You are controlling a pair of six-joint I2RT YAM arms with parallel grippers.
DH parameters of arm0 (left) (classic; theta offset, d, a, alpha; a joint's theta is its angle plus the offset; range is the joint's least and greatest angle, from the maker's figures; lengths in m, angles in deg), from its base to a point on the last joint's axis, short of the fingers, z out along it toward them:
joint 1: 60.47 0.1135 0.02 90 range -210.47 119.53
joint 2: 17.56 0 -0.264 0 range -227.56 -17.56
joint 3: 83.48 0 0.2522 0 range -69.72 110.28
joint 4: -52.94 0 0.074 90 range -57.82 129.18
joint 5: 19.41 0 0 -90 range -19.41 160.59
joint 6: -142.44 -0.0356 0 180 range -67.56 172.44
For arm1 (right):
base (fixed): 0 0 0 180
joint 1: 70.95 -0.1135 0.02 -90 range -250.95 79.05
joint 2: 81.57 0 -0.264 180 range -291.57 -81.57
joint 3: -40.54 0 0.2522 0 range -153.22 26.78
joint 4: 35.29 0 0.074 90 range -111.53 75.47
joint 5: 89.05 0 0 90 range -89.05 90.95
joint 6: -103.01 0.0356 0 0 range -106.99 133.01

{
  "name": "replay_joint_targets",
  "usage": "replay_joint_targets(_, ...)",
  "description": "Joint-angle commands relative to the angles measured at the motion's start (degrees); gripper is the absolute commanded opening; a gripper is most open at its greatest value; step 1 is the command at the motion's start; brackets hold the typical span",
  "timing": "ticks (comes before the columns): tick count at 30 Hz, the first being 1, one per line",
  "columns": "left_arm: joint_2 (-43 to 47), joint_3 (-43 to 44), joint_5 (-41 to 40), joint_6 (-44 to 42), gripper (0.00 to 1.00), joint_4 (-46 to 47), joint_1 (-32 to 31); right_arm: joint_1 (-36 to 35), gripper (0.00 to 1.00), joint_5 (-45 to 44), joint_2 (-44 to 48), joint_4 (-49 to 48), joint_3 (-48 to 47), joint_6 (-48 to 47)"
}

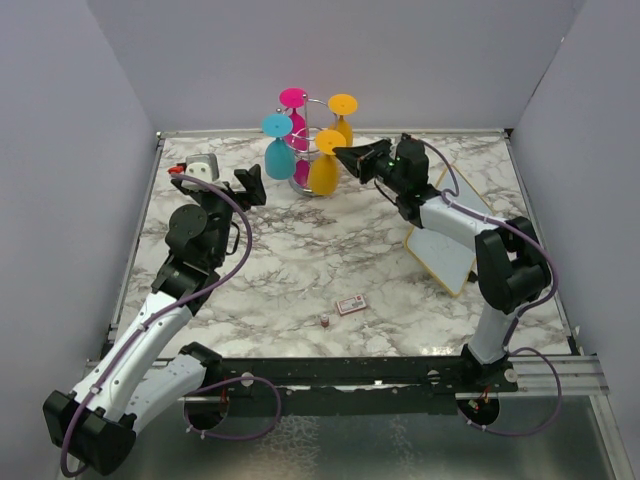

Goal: Take the wine glass off the wine glass rack

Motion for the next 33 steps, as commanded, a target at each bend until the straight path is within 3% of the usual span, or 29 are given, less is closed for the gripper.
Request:
replay_joint_targets(1,-0.2,1.7,-1.2,-0.6,0.93,0.1,-0.2,-0.5,0.01,1.4,2.5,-2.5,1.3,-0.4)
replay_joint_targets(21,-1.5,2.1,-1.1,-0.3,0.93,-0.5,-0.2,-0.6,0.01,5.7,10.9,-0.3,8.8,-5.4)
replay_joint_targets(27,-2.6,2.2,-0.5,-0.3,0.93,-0.8,-0.2,-0.6,0.01,13.6,15.9,3.3,9.9,-18.7)
replay_joint_targets(33,-4.6,3.1,0.7,0.6,0.93,-2.2,-0.3,-0.6,0.01,22.0,22.0,7.5,11.5,-40.1)
